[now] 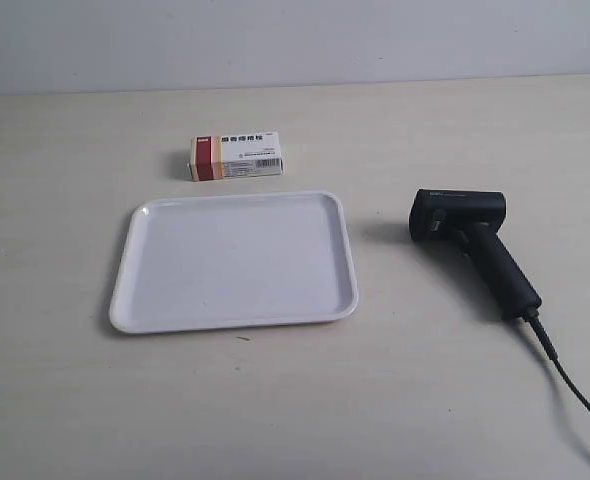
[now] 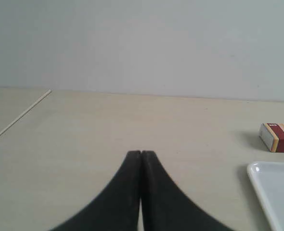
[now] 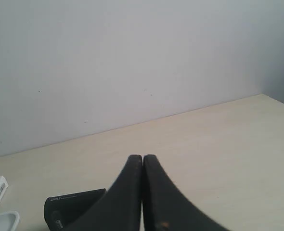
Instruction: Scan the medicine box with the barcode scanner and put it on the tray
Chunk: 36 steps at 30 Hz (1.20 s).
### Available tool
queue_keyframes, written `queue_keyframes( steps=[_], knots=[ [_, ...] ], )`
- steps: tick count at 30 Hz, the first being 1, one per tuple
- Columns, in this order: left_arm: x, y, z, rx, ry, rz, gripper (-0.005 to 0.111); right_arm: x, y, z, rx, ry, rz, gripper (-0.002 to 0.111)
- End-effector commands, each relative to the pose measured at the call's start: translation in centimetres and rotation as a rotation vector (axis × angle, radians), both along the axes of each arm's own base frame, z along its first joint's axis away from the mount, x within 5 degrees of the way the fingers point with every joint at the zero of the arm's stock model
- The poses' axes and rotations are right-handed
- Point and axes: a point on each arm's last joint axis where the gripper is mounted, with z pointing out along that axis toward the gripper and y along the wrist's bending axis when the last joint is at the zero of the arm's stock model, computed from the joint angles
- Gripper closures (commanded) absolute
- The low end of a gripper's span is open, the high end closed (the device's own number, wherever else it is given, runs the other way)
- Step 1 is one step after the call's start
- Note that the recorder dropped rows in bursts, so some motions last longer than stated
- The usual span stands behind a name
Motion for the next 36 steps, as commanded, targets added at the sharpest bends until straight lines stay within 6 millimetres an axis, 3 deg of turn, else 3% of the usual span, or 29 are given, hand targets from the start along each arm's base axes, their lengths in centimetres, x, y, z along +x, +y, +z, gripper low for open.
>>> queue_keyframes(
  steps=[1, 17, 20, 23, 26, 28, 30, 32, 33, 36],
  knots=[
    [0.0, 0.0, 0.0, -0.001, -0.006, -0.001, 0.104, 0.0, 0.0, -0.1, -0.007, -0.006, -0.001, 0.108],
    [0.0, 0.0, 0.0, -0.018, -0.007, 0.001, 0.104, 0.0, 0.0, -0.1, -0.007, -0.006, -0.001, 0.108],
    [0.0, -0.1, 0.3, -0.265, -0.061, 0.016, 0.104, 0.0, 0.0, -0.1, -0.007, -0.006, -0.001, 0.108],
    [0.1, -0.1, 1.3, -0.463, -0.193, 0.012, 0.104, 0.0, 0.0, 0.0, 0.035, -0.006, 0.002, 0.108],
    [0.0, -0.1, 2.8, -0.410, -0.339, -0.023, 0.107, 0.0, 0.1, 0.1, 0.136, -0.013, 0.009, 0.108],
    [0.0, -0.2, 5.9, -0.376, -0.428, -0.055, 0.107, 0.0, 0.1, 0.3, 0.168, -0.031, 0.010, 0.108],
    [1.3, -0.1, 9.2, -0.345, -0.430, -0.061, 0.107, 0.0, 0.1, 0.4, 0.181, -0.049, 0.008, 0.108],
    [4.2, -0.2, 11.2, -0.312, -0.308, -0.063, 0.107, 0.0, 0.1, 0.4, 0.181, -0.045, 0.009, 0.108],
    [6.3, -0.2, 11.8, -0.292, -0.211, -0.069, 0.107, 0.0, 0.1, 0.4, 0.179, -0.043, 0.009, 0.108],
    [13.4, -1.5, 10.7, -0.232, 0.102, -0.114, 0.107, 0.0, 0.1, 0.3, 0.179, -0.034, 0.010, 0.108]
  ],
)
